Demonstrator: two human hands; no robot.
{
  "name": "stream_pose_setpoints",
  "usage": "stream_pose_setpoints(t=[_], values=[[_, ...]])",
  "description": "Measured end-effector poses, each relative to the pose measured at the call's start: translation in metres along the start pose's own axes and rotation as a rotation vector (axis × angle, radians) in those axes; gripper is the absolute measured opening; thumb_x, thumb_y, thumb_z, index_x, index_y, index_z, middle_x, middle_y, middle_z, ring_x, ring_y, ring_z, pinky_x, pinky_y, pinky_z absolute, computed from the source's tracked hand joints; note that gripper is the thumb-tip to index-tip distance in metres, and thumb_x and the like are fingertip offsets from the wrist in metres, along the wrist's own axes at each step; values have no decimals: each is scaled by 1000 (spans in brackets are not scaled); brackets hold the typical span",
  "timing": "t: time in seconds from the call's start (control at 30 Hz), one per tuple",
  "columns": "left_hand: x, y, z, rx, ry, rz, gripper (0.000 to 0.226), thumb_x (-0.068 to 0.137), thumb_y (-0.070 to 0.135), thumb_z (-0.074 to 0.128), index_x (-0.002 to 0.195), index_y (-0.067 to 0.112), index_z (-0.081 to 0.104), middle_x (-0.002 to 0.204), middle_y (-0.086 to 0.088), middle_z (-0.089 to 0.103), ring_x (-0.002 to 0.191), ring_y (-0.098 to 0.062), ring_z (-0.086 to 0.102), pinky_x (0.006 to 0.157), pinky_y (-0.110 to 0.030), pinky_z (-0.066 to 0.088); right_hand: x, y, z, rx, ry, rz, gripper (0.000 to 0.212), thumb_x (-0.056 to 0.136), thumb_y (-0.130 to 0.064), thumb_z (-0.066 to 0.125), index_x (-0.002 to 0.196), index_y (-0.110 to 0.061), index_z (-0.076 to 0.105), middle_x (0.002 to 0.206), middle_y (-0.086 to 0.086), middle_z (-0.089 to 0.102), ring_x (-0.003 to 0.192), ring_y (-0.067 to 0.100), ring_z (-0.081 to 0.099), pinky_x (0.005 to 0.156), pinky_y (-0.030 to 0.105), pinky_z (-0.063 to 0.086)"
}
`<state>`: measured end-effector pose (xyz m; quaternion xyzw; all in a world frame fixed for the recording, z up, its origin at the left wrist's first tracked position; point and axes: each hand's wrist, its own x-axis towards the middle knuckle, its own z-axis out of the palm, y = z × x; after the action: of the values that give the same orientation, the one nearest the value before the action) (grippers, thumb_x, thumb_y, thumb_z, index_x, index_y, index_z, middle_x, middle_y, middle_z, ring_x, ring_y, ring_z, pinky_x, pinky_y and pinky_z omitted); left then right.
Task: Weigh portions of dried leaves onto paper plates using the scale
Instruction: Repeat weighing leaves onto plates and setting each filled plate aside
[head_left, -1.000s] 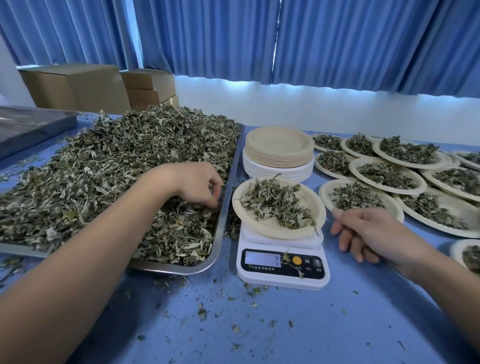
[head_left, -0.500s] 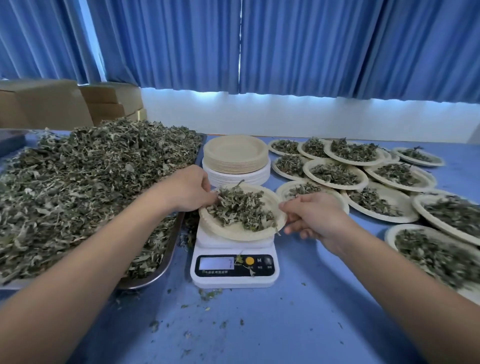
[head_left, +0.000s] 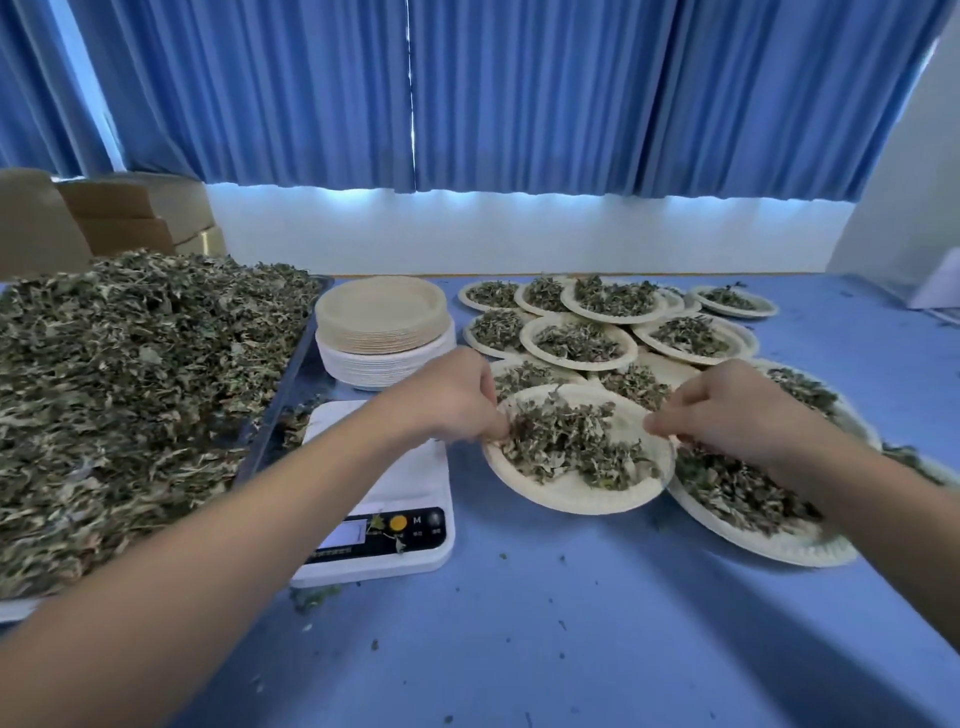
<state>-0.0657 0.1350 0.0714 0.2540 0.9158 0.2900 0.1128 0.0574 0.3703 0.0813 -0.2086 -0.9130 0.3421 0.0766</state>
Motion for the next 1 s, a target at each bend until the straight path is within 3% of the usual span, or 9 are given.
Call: stream_pose_setpoints(t=[0.1, 0.2, 0.27, 0.43, 0.53, 0.73, 0.8, 0.9, 1.0], values=[[-6, 4, 12, 78, -76, -21, 24, 73, 12, 77, 93, 8, 66, 70, -4, 69, 67, -16, 60, 60, -29, 44, -5, 4, -1, -142, -43, 5, 33, 79, -26, 85, 50, -16, 72, 51, -4, 63, 64, 20, 57, 62, 30, 46], [-12, 6, 16, 155, -142, -33, 25, 71, 12, 75, 94, 10, 64, 69, -1, 74, 70, -14, 64, 60, -27, 46, -7, 0, 4, -275, -60, -9, 27, 79, -25, 82, 77, 1, 75, 86, 22, 74, 69, 28, 66, 69, 44, 58], [-16, 6, 14, 178, -181, -32, 24, 74, 12, 75, 96, 6, 65, 66, 0, 75, 68, -13, 64, 61, -27, 46, -7, -1, 9, -343, -68, -25, 30, 81, -25, 79, 84, 5, 74, 89, 24, 73, 68, 32, 67, 65, 44, 57], [-24, 5, 12, 245, -181, -26, 25, 76, 24, 79, 92, 6, 71, 66, 3, 75, 74, -15, 68, 70, -30, 53, -6, -4, 19, -396, -103, 22, 23, 80, -24, 79, 75, -1, 77, 59, 8, 66, 56, 21, 56, 59, 31, 47], [-29, 8, 16, 319, -132, -10, 28, 74, 32, 81, 89, 12, 69, 65, 7, 74, 82, -16, 71, 84, -39, 59, -3, -6, 22, -434, -92, 14, 25, 83, -27, 79, 80, -2, 78, 65, 5, 69, 63, 22, 63, 65, 32, 53], [-33, 7, 8, 318, -183, 15, 40, 74, 45, 84, 88, 9, 75, 69, 3, 75, 88, -20, 72, 86, -41, 59, -2, -22, 34, -565, 33, -53, 15, 89, -26, 70, 76, -23, 77, 71, -2, 74, 70, 18, 70, 69, 39, 63], [-32, 3, 6, 317, -198, 28, 40, 75, 45, 83, 89, 9, 75, 68, 3, 75, 84, -20, 72, 83, -38, 57, -3, -28, 43, -587, 110, -119, 20, 90, -22, 65, 74, -20, 76, 69, 0, 73, 66, 21, 70, 64, 36, 62], [-30, -6, -2, 198, -249, 51, 32, 78, 42, 84, 86, 12, 74, 61, 5, 71, 55, -6, 60, 57, -18, 47, -6, -42, 59, -563, 227, -248, 26, 90, -18, 59, 70, -19, 75, 59, -2, 69, 56, 18, 66, 47, 25, 50], [-26, -17, -15, -77, -159, 122, 19, 80, 26, 84, 83, 10, 74, 57, 6, 67, 46, -3, 53, 46, -13, 40, -5, -65, 76, -404, 210, -347, 24, 91, -20, 60, 69, -23, 71, 56, -4, 64, 54, 18, 62, 49, 27, 49]])
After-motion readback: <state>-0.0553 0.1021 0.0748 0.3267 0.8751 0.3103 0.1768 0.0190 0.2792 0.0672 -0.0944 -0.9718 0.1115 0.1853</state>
